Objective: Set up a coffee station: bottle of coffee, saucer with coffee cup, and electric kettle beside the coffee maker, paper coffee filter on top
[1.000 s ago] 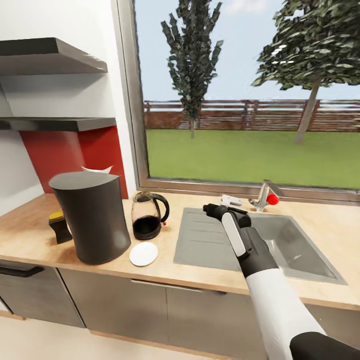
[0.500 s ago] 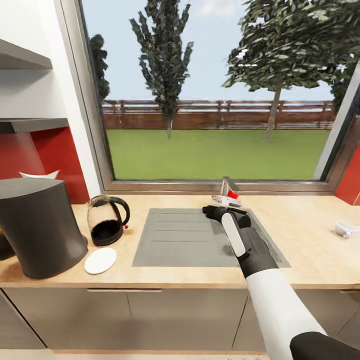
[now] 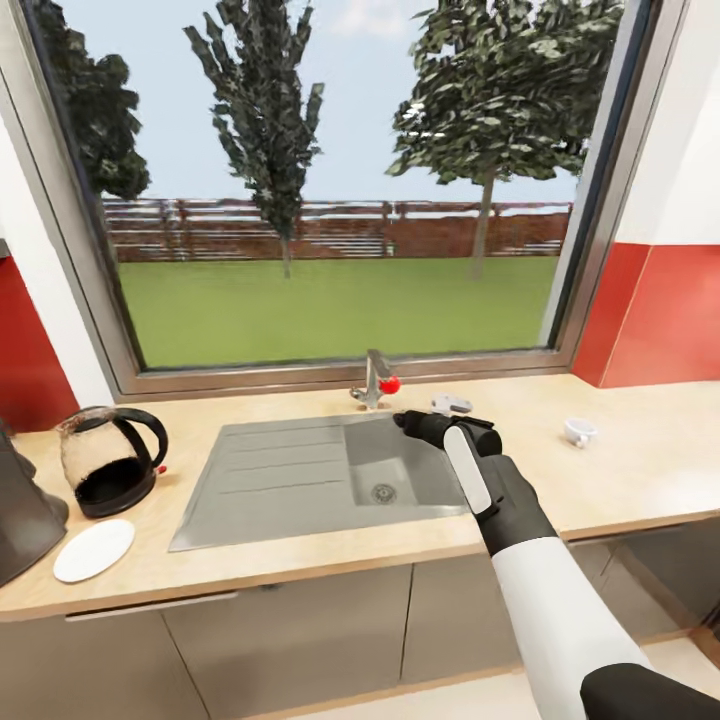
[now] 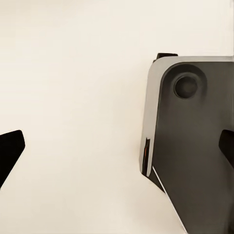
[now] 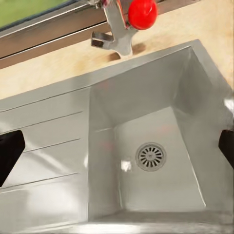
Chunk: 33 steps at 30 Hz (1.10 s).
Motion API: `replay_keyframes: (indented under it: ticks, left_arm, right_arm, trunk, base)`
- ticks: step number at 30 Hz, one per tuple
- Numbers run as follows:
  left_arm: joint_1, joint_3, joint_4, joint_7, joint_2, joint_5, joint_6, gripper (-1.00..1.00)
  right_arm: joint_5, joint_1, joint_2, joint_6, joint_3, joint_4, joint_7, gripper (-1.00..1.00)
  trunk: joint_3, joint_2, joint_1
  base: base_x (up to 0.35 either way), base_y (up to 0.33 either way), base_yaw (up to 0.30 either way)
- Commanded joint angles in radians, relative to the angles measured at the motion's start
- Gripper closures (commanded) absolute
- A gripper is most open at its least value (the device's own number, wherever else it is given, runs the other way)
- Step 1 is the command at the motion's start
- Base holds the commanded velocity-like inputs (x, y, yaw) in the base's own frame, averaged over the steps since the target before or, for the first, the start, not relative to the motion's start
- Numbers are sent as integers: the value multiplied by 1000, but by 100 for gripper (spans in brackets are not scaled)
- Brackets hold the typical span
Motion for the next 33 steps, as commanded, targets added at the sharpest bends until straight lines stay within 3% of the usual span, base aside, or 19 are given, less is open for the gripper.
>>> replay_keyframes:
  ticks: [1, 21, 33]
  left_arm:
    - [-1, 7, 1, -5, 0, 0, -4, -100]
    - [-1, 9, 0, -5, 2, 4, -3, -100]
    - [-1, 10, 1, -5, 0, 4, -3, -100]
  right_arm:
    - [-10, -1, 0, 2, 1, 0, -9, -100]
    - [-10, -1, 0, 2, 2, 0, -9, -100]
    - [-10, -1, 0, 2, 2, -1, -9, -100]
  trunk:
    - [-2, -2, 1]
    - [-2, -2, 1]
    - [-2, -2, 1]
  base:
    - [0, -272, -300]
    - [0, -273, -299]
    - [80, -273, -20]
